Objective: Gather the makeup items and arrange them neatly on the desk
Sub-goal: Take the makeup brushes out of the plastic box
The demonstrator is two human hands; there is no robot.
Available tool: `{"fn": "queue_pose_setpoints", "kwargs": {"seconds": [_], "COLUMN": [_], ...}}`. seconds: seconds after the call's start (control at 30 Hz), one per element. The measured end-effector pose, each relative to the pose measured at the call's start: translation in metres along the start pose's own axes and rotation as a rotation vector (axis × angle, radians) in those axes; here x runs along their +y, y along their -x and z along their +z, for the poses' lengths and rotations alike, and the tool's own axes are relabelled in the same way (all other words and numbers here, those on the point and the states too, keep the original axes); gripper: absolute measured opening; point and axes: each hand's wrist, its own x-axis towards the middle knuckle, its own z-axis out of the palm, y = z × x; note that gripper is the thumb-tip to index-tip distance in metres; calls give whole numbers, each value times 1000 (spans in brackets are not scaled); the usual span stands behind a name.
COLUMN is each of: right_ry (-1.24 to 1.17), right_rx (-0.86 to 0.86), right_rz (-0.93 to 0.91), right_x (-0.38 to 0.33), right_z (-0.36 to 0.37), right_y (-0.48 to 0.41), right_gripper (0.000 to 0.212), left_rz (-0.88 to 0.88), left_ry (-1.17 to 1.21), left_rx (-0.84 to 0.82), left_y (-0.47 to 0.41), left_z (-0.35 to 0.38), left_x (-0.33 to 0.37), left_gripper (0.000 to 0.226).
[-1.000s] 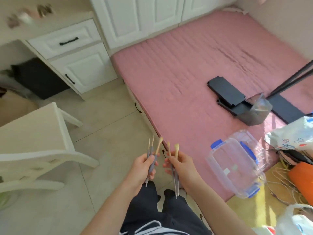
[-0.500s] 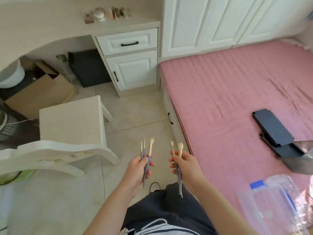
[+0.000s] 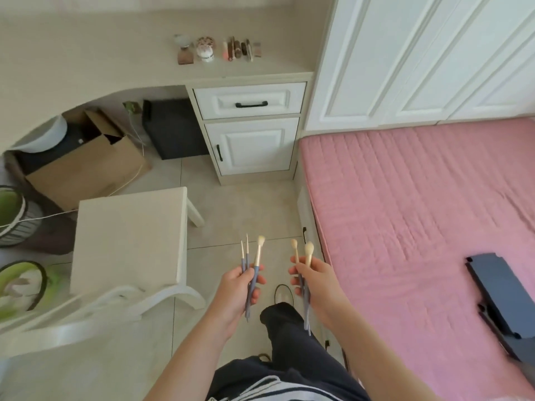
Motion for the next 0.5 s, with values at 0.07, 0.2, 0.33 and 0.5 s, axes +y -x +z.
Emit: {"fn": "queue_pose_setpoints", "kwargs": {"seconds": [0.07,0.2,0.33,0.5], "right_ry": [17,67,98,98], "right_rx": [-11,-36,-50,-61], "right_rz": [0,-8,-18,-5], "right_x": [-27,-83,-129,-171], "right_z": [1,3,9,27], "right_y": [-23,-66,-107,-149], "right_gripper": [16,17,17,17], "left_rz": [0,13,8,4], "left_ry": [10,48,115,152], "left_rx": [10,30,33,66], "left_y": [-21,-62,-95,-133], "left_z": [8,24,35,35], "left_x": [25,76,118,160], "left_gripper": [25,25,25,26]}}
